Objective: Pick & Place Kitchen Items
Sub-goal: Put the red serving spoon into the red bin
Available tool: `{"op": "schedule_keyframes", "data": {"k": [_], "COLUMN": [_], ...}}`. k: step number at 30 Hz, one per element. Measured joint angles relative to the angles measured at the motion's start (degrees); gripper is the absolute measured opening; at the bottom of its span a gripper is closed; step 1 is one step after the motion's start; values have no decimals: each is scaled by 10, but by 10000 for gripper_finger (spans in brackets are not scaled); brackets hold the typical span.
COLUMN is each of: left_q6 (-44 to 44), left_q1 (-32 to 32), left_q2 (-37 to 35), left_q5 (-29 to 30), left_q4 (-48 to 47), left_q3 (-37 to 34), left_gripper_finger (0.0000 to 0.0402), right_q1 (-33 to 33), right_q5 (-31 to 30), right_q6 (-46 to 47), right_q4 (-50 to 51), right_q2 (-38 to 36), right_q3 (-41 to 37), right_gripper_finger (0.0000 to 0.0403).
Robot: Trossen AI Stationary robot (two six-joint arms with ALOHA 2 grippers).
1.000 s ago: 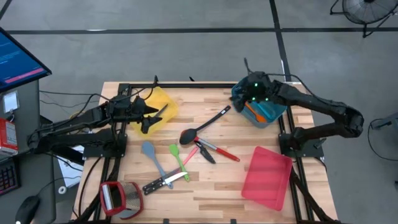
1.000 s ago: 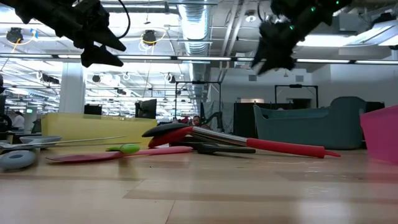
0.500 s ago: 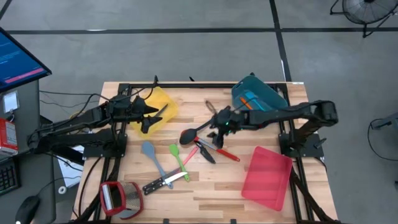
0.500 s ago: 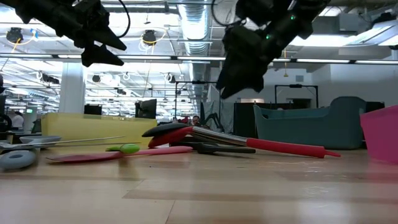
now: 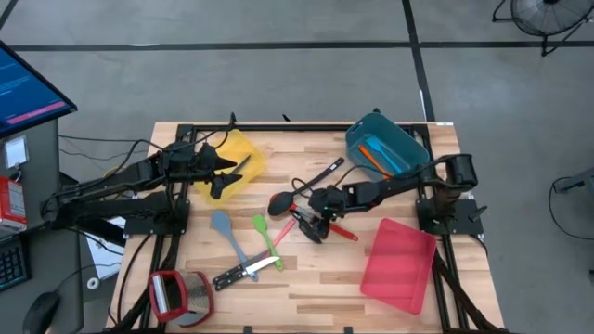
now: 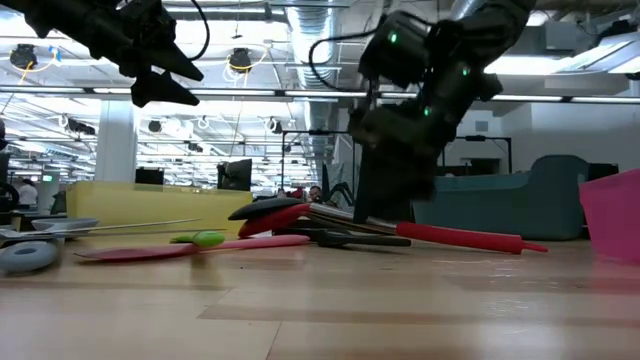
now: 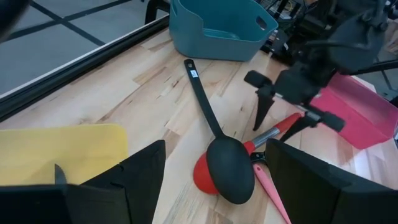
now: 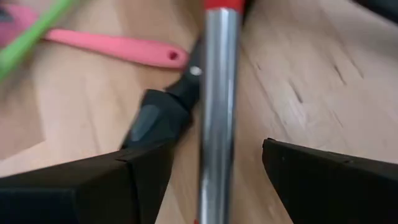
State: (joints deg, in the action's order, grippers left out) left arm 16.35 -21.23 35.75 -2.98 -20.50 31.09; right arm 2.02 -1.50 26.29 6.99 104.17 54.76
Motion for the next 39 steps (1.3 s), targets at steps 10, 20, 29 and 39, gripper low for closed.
{"op": "schedule_keyframes", "data": {"k": [10,20,29,39], "left_q6": [0,0,-10,-11], "left_q1": [0,0,0,0], "left_q2": [0,0,0,0], "left_q5": [0,0,0,0], "left_q4": [0,0,0,0], "left_q3": [0,0,0,0], "left_gripper_finger": [257,257,257,257], "right_q1": [-1,-17,-17,-12], "right_q5": [-11,39,112,192], "right_q6": [48,83,84,147], "right_q4": [3,12,9,165], "right_q2": [25,-15,-96,-196], "right_q3": [2,-1,-1,0], "right_gripper_finger": [110,52,41,39]}}
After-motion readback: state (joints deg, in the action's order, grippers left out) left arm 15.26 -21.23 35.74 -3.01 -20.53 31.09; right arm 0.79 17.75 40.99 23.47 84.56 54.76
